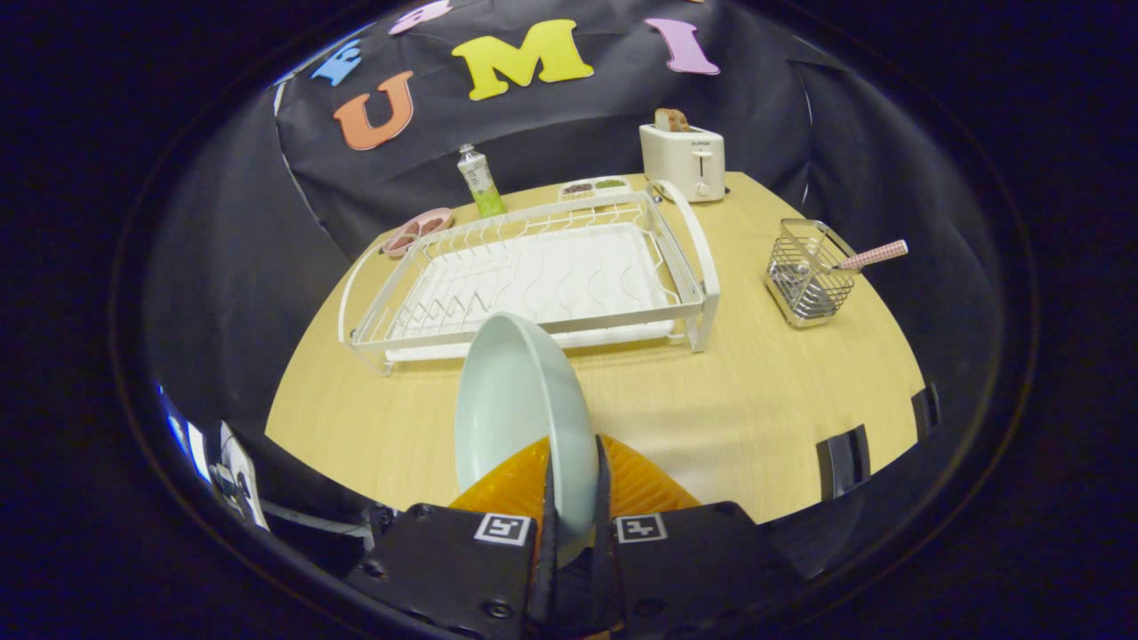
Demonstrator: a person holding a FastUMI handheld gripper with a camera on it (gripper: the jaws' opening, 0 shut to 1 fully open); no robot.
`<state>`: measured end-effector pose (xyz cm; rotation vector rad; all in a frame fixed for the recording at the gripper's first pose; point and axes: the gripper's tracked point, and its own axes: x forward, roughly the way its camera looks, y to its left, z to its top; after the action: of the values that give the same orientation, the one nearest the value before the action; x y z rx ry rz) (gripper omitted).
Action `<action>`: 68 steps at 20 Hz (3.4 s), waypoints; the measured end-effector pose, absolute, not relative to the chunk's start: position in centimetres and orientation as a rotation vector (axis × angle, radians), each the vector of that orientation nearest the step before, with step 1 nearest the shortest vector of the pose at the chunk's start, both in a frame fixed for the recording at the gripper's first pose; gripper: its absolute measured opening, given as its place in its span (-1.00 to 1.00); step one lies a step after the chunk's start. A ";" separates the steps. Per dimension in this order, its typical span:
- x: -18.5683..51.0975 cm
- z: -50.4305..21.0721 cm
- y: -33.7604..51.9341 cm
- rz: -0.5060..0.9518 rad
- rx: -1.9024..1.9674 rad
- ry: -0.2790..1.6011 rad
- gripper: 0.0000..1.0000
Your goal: Take the plate from the dish rack, then take the spoon from the basket and place it into the plate.
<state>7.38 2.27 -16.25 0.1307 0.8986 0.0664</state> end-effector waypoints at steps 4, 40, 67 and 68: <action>7.4 -17.7 0.8 0.073 0.137 0.904 -0.45; 11.5 -7.5 -23.5 -0.204 -0.097 0.102 1.00; 22.4 -7.9 -24.7 -0.092 -0.047 0.175 -0.59; 22.1 -7.0 -24.7 -0.103 -0.062 0.149 -0.58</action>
<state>22.07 -24.71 -6.95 -0.0624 0.1495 -0.1033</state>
